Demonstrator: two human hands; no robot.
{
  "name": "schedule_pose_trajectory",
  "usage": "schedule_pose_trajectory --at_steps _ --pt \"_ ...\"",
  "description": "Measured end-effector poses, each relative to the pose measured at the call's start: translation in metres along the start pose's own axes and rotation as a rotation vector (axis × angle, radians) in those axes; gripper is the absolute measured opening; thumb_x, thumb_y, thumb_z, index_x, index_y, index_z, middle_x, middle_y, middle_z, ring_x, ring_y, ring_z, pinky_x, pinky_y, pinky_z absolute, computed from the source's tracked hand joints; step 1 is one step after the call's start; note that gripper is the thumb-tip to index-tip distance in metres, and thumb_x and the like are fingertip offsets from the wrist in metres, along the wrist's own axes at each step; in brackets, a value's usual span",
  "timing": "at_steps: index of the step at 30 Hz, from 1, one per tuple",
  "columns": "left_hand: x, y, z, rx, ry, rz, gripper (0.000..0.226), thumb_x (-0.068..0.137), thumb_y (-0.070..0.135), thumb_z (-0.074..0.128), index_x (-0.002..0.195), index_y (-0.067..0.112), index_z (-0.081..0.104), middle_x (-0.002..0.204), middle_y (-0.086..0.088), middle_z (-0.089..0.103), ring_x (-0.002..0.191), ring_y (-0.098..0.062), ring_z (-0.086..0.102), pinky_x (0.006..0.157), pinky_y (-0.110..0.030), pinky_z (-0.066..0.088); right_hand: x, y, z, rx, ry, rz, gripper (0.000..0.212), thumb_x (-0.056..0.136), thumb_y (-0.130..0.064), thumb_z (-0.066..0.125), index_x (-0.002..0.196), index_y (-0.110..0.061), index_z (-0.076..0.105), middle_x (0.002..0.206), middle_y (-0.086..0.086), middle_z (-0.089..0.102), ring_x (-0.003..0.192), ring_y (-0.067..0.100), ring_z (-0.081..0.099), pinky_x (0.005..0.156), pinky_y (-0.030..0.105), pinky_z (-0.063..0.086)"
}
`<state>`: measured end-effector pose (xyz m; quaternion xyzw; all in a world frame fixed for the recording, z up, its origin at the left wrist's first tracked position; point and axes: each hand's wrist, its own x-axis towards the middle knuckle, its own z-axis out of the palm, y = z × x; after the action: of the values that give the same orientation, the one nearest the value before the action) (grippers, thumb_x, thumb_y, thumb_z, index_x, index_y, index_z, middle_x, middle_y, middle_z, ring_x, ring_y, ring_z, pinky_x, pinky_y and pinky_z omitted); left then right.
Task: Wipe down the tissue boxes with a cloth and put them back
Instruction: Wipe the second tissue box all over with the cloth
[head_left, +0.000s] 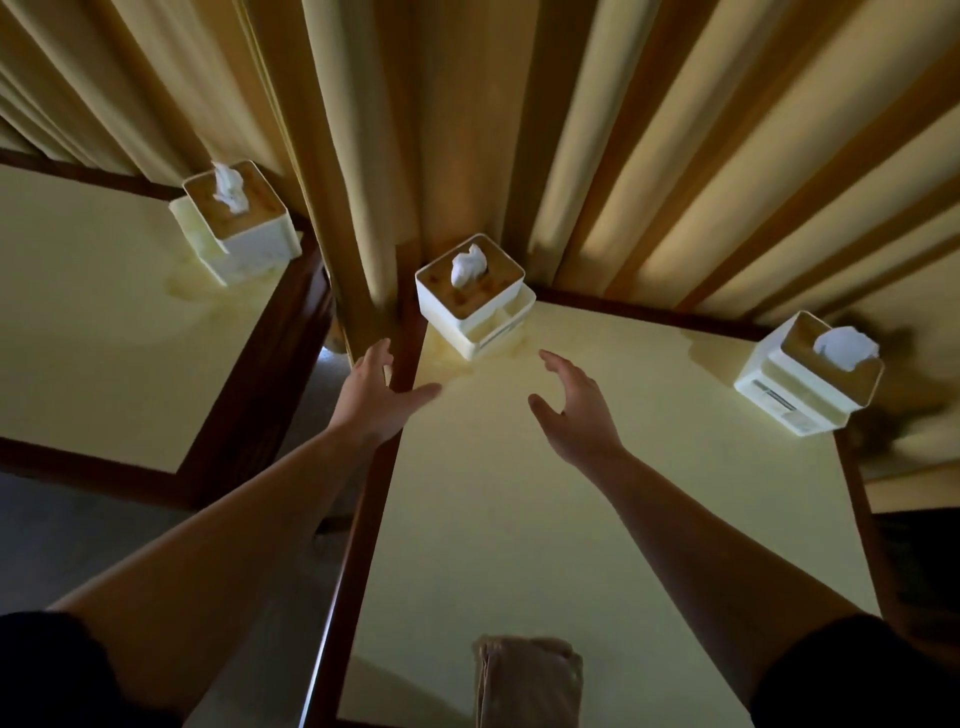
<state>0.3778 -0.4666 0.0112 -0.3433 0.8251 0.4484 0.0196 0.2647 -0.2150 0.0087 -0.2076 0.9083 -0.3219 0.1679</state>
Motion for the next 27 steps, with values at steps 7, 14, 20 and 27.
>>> schedule_pose_trajectory --at_steps 7,14,20,27 --pt "0.084 0.040 0.018 0.027 0.037 -0.033 0.125 0.066 0.053 0.093 0.162 0.014 0.023 0.163 -0.007 0.036 0.149 -0.025 0.037 0.119 -0.045 0.039 0.115 -0.005 -0.003 0.025 -0.034 0.030 0.074 0.096 -0.036 0.071 0.159 -0.014 0.040 0.152 0.011 0.055 0.142 0.034 0.047 0.115 0.045 0.039" --pt "0.148 0.053 0.036 0.084 0.039 -0.057 0.155 0.048 0.052 0.101 0.164 0.010 0.006 0.165 -0.011 0.027 0.153 -0.032 0.026 0.123 -0.048 0.032 0.203 -0.007 0.000 -0.063 -0.107 0.073 0.098 0.092 -0.038 0.080 0.166 -0.016 0.020 0.166 0.014 0.033 0.156 0.033 0.021 0.121 0.047 0.030" --pt "0.170 0.040 0.050 0.075 0.059 -0.009 0.139 0.045 0.052 0.102 0.157 0.016 0.028 0.155 -0.006 0.043 0.143 -0.028 0.040 0.114 -0.052 0.043 0.232 0.002 0.018 -0.062 -0.036 0.048 0.093 0.082 -0.047 0.087 0.159 -0.021 0.042 0.152 0.007 0.054 0.143 0.029 0.040 0.111 0.041 0.041" --pt "0.156 0.029 0.048 0.064 0.105 0.117 0.127 0.043 0.047 0.102 0.150 0.021 0.039 0.144 0.001 0.055 0.132 -0.023 0.050 0.109 -0.050 0.047 0.199 0.012 0.020 0.038 0.085 0.074 0.084 0.067 -0.045 0.098 0.140 -0.022 0.062 0.132 -0.002 0.067 0.126 0.022 0.055 0.098 0.036 0.049"
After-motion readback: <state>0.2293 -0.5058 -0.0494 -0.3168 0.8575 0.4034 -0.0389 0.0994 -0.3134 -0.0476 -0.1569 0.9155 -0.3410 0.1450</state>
